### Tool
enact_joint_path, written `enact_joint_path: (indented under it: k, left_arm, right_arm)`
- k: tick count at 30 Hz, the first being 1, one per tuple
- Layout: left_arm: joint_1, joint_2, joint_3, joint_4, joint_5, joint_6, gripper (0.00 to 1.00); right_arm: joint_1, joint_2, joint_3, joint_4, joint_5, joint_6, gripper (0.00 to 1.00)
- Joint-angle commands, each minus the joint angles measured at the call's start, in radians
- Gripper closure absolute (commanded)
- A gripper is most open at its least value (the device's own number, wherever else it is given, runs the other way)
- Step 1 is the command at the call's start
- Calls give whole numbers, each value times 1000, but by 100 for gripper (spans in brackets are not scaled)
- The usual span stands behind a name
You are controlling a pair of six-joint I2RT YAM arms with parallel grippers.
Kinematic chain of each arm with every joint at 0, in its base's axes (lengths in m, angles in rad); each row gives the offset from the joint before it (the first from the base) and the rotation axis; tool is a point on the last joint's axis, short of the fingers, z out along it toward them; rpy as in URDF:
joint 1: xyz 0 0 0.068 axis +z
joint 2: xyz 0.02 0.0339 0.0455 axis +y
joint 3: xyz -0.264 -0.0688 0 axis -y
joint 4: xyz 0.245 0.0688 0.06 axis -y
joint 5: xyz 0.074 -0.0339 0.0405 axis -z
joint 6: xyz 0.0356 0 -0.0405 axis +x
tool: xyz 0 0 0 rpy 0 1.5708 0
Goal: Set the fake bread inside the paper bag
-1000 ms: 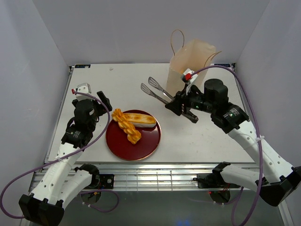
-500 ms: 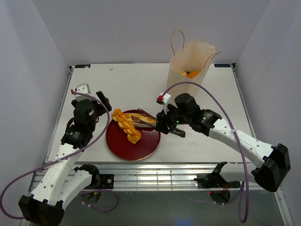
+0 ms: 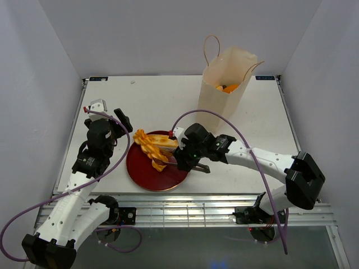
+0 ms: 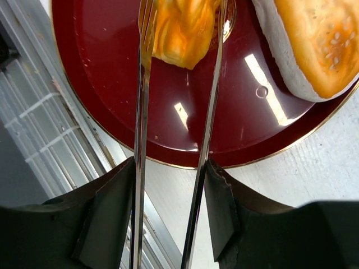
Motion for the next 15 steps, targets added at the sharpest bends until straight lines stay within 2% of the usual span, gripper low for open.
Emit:
enact_joint_path:
  k: [1,15]
  left_arm:
    - [-5,-16,6,-12,8,4,2]
    - [-5,-21,6,-12,18,3,2]
  right_arm:
    - [26,26,54,-19,58,6,44]
    - [44,68,64,-11,115,21,46]
